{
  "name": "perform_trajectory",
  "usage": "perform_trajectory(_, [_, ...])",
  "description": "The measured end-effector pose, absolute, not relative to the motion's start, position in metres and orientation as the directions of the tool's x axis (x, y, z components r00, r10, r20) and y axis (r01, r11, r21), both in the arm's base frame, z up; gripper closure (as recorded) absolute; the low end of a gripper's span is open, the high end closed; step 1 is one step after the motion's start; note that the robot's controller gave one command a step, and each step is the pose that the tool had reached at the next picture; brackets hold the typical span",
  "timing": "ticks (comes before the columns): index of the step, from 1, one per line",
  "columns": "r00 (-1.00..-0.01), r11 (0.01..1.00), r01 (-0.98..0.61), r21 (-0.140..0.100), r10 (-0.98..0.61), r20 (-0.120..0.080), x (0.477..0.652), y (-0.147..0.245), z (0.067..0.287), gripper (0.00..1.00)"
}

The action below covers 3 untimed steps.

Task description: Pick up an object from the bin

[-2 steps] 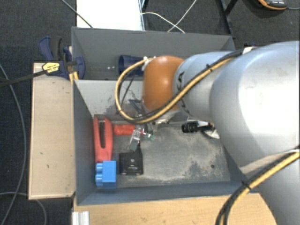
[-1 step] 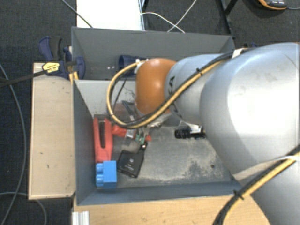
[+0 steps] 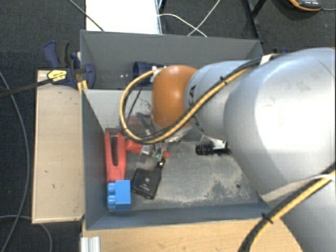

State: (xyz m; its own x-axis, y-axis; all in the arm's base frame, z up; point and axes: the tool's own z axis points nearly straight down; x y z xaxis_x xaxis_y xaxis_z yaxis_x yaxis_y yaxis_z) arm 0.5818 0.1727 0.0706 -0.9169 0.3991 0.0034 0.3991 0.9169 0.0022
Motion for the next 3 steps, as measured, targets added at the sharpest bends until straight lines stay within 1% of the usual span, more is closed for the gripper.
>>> perform_trajectory(1, [-0.917, 0.917, 0.399, 0.003, 0.399, 0.002, 0.582, 0.173, 0.072, 1.00])
perform_trajectory(2, [-0.917, 0.917, 0.399, 0.004, 0.399, 0.003, 0.582, 0.173, 0.083, 1.00])
perform_trajectory(3, [-0.917, 0.917, 0.398, 0.004, 0.398, 0.003, 0.582, 0.172, 0.108, 1.00])
